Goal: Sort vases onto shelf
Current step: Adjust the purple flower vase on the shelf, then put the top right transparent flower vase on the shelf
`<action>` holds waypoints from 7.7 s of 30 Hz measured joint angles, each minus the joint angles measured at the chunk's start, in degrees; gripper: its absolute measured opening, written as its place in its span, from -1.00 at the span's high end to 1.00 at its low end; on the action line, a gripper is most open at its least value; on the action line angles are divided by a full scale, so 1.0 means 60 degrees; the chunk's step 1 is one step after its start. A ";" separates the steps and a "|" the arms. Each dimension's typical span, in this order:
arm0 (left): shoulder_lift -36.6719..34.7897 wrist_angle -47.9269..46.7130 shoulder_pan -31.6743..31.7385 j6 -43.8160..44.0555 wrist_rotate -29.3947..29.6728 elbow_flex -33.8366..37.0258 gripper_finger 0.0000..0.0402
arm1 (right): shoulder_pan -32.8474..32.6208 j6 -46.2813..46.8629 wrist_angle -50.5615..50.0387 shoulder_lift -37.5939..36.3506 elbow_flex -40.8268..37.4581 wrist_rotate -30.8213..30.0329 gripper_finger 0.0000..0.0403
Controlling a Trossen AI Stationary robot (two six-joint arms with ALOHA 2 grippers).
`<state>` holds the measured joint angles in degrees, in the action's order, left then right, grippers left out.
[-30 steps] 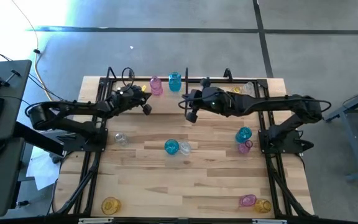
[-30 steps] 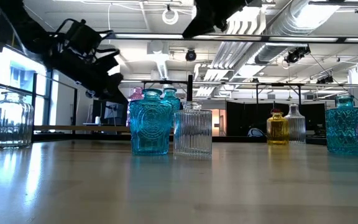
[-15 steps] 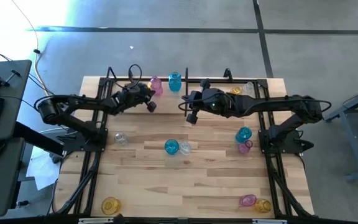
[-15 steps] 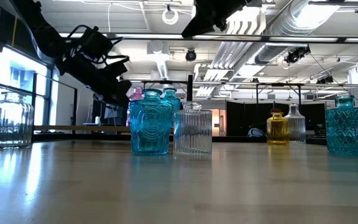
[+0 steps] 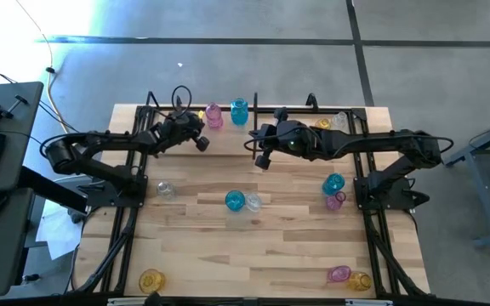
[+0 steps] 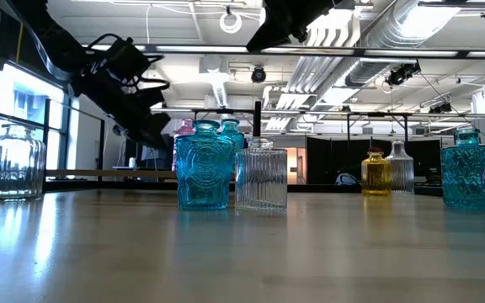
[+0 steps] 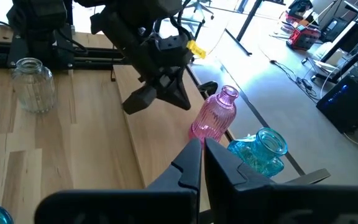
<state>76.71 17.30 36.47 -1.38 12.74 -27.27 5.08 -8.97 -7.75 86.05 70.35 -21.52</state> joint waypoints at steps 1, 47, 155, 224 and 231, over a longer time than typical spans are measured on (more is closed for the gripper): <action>0.0022 0.0049 0.0028 0.0061 0.0082 0.0000 1.00 | 0.0000 0.0000 0.0000 0.0001 0.0000 0.0000 1.00; 0.0107 -0.0268 -0.0171 -0.0562 -0.0551 -0.0576 1.00 | -0.0726 -0.0483 -0.0179 0.0009 0.0004 -0.0561 1.00; -0.4572 0.2874 -0.6397 -0.0533 -0.0999 0.3053 1.00 | 0.6979 0.8003 -0.4838 -0.2447 -0.4040 -0.2612 -0.19; -0.4569 0.2868 -0.6401 -0.0538 -0.0993 0.3053 1.00 | 0.5608 0.7939 -0.6727 -0.4255 -0.4073 -0.2316 0.55; -0.4572 0.2867 -0.6401 -0.0533 -0.0995 0.3053 1.00 | 0.3632 0.8432 -0.7203 -0.5588 -0.4065 -0.1337 0.55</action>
<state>49.28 34.50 -1.93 -4.58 6.76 -8.95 26.88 41.62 -50.97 52.53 45.95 -29.54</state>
